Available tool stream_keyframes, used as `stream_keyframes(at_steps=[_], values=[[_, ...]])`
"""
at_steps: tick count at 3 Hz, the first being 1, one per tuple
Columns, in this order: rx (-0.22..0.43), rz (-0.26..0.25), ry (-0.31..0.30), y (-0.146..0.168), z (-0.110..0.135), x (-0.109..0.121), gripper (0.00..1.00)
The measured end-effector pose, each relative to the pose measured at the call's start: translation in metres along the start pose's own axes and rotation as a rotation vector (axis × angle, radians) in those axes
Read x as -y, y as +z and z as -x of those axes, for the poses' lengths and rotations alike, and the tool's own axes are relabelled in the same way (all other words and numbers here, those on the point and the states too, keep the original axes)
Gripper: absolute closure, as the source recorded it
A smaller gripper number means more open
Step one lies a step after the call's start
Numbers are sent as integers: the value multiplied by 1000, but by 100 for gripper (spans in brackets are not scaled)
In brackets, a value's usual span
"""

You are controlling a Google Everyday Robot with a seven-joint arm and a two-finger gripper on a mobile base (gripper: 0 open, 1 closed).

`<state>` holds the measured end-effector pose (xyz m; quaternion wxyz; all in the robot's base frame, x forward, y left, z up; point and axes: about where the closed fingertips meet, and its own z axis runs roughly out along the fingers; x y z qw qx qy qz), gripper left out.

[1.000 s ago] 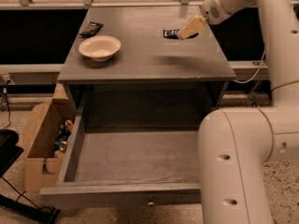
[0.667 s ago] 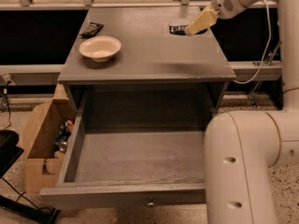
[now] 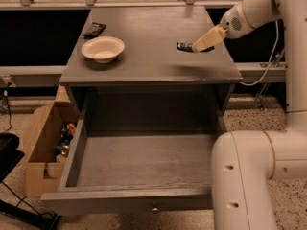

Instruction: Place rxbar blueberry into top drawer

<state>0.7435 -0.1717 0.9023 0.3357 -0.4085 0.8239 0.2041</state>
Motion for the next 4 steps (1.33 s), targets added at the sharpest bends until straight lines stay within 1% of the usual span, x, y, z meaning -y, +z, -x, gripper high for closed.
stream_keyframes(at_steps=[1, 2, 3, 4], values=[[-3, -2, 8, 0, 1, 0, 100], [-17, -7, 36, 1, 2, -1, 100], [-99, -14, 162, -6, -5, -23, 100], [-131, -40, 287, -14, -4, -42, 100]])
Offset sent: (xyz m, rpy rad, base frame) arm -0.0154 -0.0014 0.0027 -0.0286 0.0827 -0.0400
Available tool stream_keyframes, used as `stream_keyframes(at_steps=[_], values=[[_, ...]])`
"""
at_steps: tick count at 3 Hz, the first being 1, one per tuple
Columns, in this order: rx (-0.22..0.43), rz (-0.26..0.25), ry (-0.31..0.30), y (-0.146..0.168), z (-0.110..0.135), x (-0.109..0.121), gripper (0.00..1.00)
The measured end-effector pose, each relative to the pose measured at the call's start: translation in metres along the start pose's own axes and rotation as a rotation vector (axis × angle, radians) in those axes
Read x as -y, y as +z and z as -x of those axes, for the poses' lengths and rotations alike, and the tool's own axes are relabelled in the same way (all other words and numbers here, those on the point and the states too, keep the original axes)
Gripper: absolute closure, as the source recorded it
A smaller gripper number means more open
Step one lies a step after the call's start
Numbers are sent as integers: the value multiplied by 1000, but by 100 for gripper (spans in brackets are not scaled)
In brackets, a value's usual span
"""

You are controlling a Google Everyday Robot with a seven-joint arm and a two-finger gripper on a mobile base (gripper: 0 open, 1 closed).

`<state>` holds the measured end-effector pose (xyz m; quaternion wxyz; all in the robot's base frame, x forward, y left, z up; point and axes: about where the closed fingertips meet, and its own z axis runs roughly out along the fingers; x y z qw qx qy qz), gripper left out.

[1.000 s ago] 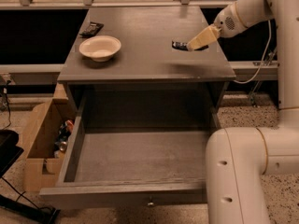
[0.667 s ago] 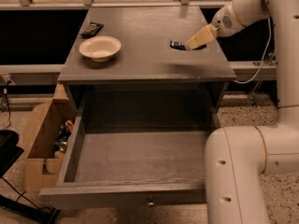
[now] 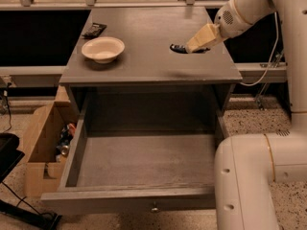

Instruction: Place rxbar blueberry into top drawer

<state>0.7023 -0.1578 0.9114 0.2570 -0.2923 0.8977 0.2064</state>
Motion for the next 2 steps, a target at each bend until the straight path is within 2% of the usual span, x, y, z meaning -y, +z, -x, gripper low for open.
stream_keyframes(at_steps=[1, 2], values=[[58, -4, 82, 8, 18, -1, 100], [58, -4, 82, 8, 18, -1, 100]])
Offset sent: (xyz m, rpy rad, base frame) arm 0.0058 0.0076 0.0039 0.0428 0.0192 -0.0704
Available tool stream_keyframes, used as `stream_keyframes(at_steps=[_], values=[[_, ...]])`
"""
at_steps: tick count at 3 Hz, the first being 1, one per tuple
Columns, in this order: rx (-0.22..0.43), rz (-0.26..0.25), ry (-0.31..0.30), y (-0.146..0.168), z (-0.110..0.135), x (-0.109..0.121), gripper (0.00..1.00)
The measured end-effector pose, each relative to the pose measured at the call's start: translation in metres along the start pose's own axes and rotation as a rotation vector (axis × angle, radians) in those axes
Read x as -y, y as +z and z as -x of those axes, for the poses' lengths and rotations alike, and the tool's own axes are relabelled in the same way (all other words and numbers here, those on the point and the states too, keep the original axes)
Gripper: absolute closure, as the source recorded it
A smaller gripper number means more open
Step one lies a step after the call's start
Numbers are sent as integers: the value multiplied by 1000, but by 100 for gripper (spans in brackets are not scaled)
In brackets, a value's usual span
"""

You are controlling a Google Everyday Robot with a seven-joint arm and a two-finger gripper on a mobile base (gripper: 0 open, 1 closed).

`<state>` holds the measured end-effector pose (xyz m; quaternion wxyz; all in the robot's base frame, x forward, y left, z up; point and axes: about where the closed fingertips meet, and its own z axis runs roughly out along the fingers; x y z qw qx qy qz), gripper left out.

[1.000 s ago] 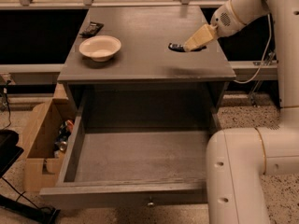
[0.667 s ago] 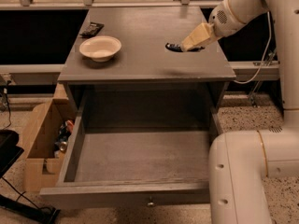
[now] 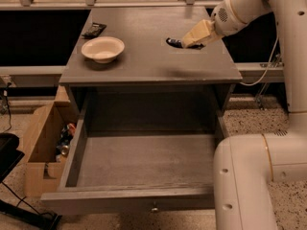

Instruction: Place rxbar blueberry into top drawer

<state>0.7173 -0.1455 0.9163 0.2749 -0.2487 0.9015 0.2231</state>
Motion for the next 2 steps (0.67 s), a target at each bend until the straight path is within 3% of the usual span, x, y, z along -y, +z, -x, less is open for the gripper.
stream_keyframes(at_steps=[1, 2], values=[[4, -4, 27, 3, 1, 0, 100], [-71, -46, 90, 6, -4, -3, 100]])
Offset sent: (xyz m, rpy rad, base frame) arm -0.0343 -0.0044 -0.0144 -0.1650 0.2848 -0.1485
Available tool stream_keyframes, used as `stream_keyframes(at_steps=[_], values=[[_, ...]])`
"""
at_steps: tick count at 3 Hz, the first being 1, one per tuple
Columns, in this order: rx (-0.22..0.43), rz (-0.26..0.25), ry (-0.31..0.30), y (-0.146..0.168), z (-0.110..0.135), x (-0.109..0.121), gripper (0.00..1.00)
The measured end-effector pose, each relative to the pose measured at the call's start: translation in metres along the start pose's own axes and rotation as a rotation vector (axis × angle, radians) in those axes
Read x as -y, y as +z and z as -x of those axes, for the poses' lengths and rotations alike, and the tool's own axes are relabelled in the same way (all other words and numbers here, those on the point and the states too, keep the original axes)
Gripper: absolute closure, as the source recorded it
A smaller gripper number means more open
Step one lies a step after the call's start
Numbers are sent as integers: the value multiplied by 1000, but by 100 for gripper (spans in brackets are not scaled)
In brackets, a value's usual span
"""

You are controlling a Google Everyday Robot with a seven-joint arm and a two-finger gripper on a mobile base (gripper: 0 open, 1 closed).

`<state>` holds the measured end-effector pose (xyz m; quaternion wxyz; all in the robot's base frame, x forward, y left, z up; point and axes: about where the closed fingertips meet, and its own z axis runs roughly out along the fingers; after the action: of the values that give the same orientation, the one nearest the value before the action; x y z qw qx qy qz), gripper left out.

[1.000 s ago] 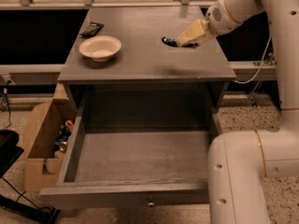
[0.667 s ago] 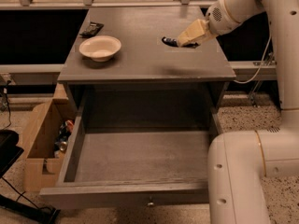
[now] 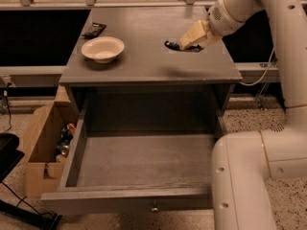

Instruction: Place rxbar blueberry into top drawer

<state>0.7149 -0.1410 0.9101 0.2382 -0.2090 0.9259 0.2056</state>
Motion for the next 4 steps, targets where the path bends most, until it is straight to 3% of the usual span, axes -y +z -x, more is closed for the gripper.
stream_keyframes(at_steps=[1, 2, 3, 4], values=[[-78, -67, 78, 14, 10, 0, 100], [-55, -66, 78, 19, 17, 1, 100], [-111, -107, 108, 19, 14, -3, 100], [-176, -188, 169, 15, 13, -6, 100]])
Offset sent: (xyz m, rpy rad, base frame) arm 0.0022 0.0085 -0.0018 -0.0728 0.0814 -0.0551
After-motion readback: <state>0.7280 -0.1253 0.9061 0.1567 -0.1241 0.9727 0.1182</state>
